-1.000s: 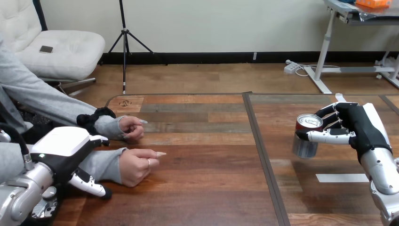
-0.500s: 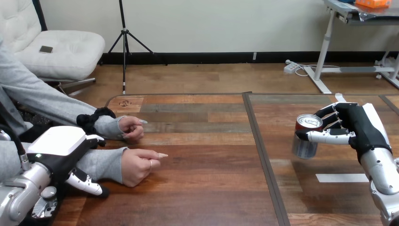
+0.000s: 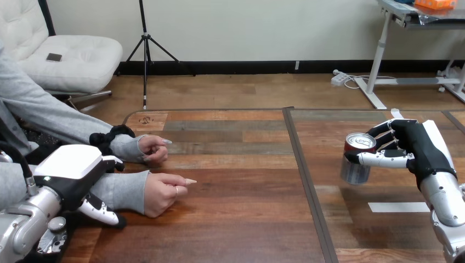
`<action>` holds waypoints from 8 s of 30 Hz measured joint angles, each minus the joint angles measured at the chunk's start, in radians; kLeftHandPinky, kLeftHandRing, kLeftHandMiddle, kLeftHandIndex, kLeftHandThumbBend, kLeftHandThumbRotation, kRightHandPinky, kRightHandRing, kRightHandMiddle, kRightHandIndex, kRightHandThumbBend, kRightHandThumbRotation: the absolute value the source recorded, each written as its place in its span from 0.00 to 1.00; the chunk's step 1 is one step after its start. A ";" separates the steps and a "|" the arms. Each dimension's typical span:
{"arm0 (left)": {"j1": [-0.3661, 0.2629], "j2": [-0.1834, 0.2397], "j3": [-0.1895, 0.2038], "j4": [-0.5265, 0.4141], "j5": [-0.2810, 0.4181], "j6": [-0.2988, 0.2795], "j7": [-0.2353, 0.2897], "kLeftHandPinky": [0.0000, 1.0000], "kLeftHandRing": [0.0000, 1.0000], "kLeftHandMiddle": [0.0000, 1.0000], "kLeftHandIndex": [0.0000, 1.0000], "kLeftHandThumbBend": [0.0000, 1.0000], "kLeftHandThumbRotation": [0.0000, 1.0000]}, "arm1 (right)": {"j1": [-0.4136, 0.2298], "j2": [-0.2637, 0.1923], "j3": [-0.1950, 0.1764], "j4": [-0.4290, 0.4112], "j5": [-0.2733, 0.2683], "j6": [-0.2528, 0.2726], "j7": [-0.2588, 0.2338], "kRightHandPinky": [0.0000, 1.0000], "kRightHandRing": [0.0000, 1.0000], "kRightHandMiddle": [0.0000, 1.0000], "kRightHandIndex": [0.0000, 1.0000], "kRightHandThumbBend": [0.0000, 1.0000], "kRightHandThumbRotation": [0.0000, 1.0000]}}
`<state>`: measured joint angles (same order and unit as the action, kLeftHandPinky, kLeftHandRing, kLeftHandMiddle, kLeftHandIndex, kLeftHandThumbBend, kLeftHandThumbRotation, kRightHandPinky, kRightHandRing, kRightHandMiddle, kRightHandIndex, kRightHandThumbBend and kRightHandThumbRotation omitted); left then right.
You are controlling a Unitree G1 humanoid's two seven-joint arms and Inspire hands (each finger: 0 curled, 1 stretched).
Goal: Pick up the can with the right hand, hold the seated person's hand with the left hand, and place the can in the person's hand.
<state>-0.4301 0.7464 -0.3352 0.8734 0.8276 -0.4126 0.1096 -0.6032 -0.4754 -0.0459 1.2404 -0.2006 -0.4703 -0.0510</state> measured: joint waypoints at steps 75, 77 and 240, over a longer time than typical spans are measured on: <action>-0.047 -0.013 -0.006 0.071 -0.113 0.006 -0.048 0.30 0.37 0.44 0.45 0.88 0.00 | 0.000 0.000 -0.005 0.000 0.009 -0.004 -0.002 0.34 0.38 0.42 0.45 0.78 0.00; -0.047 -0.014 -0.007 0.075 -0.112 0.004 -0.038 0.30 0.36 0.43 0.44 0.88 0.00 | 0.000 0.000 -0.005 0.000 0.009 -0.004 -0.002 0.34 0.38 0.42 0.45 0.78 0.00; -0.042 -0.058 -0.012 0.033 -0.135 -0.050 0.019 0.25 0.30 0.37 0.38 0.85 0.00 | 0.000 0.000 -0.005 0.000 0.007 -0.004 -0.008 0.34 0.38 0.43 0.46 0.78 0.00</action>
<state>-0.4719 0.6879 -0.3472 0.9061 0.6925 -0.4622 0.1286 -0.6032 -0.4753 -0.0507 1.2404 -0.1933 -0.4745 -0.0594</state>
